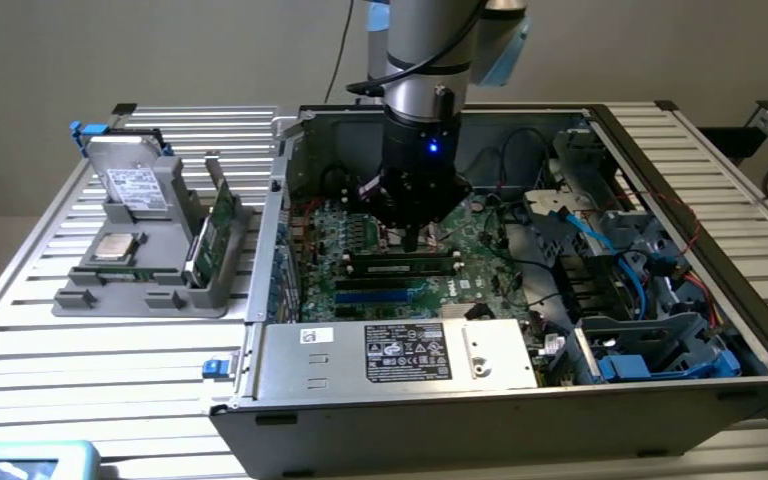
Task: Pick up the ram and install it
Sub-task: 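Press down the ram until it locks into place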
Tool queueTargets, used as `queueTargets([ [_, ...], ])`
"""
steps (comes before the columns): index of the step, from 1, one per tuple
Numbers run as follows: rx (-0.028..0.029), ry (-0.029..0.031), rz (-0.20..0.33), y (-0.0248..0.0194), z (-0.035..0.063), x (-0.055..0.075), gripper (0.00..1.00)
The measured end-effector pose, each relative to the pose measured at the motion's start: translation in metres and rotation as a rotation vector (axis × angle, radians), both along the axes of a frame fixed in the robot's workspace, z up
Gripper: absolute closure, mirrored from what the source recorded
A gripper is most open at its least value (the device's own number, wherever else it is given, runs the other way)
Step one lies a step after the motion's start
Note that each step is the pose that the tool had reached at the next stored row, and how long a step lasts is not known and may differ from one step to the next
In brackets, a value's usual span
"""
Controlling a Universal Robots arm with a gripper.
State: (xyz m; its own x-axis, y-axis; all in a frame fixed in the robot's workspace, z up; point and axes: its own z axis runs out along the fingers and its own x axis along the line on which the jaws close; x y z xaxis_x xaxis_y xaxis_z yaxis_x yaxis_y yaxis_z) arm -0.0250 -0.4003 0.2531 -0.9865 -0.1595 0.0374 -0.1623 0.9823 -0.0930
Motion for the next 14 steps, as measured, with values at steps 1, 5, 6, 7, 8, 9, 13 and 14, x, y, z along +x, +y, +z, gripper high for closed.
queueTargets([
  [1,-0.001,-0.0011,-0.009,0.0,0.0,0.0,0.89],
  [5,-0.0074,-0.0061,-0.043,0.0,0.0,0.0,0.89],
  [6,-0.0087,-0.007,-0.049,0.0,0.0,0.0,0.89],
  [7,-0.0098,-0.0077,-0.054,0.0,0.0,0.0,0.89],
  [8,-0.0105,-0.0083,-0.058,0.0,0.0,0.0,0.89],
  [9,-0.0105,-0.0084,-0.059,0.0,0.0,0.0,0.89],
  [13,-0.0106,-0.0083,-0.059,0.0,0.0,0.0,0.89],
  [14,-0.0106,-0.0084,-0.059,0.0,0.0,0.0,0.89],
])
